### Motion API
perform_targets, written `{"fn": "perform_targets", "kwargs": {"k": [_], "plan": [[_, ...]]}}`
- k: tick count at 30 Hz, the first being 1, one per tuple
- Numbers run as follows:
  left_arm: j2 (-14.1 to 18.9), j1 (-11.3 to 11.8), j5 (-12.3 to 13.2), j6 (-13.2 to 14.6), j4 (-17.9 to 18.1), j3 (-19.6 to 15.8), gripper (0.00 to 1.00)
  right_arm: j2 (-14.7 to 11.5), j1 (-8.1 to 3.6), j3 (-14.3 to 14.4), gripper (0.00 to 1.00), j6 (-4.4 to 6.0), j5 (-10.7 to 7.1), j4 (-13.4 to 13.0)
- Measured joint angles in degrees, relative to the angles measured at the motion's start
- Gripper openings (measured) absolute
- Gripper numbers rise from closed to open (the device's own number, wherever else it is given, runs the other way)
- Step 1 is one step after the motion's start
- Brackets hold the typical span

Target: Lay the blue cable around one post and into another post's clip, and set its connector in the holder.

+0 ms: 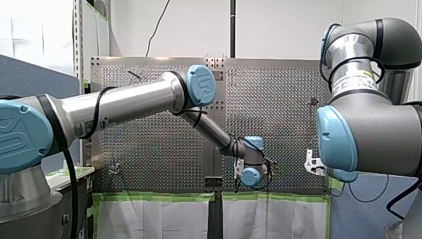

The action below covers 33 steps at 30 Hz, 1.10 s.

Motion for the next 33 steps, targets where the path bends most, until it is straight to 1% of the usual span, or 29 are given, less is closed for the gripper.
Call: {"fn": "perform_targets", "kwargs": {"k": [2,5,9,13,17,22,26,29,33], "plan": [[0.0,0.1,0.0,-0.2,0.0,-0.2,0.0,0.0,-0.01,-0.5,0.0,0.64,-0.15,0.1],[0.0,0.1,0.0,-0.5,0.0,-0.4,0.0,0.0,-0.02,-0.8,0.0,1.16,-0.23,0.2],[0.0,0.2,0.1,-0.7,0.0,-0.4,0.0,0.0,-0.03,-1.0,0.0,1.53,-0.26,0.2],[0.0,0.2,0.1,-0.6,-0.1,-0.3,0.0,0.0,-0.03,-1.1,0.0,1.66,-0.14,0.3],[0.0,-0.3,0.2,-0.2,-0.4,-0.8,0.0,0.0,0.1,-0.9,0.0,1.01,0.04,0.7],[0.0,-0.4,0.3,0.4,-0.6,-2.9,0.0,0.1,0.37,-0.6,0.0,0.01,0.16,1.3],[0.2,-0.5,0.2,1.6,-0.7,-4.0,0.0,0.0,0.16,-0.6,0.0,-0.78,0.02,1.9],[0.7,-0.6,0.3,2.1,-0.7,-4.1,0.0,-0.1,-0.12,-0.6,0.0,-1.03,-0.28,2.1],[1.7,-0.8,0.3,2.0,-0.7,-3.6,0.0,-0.2,-0.46,-0.6,0.0,-1.04,-0.88,2.0]]}}
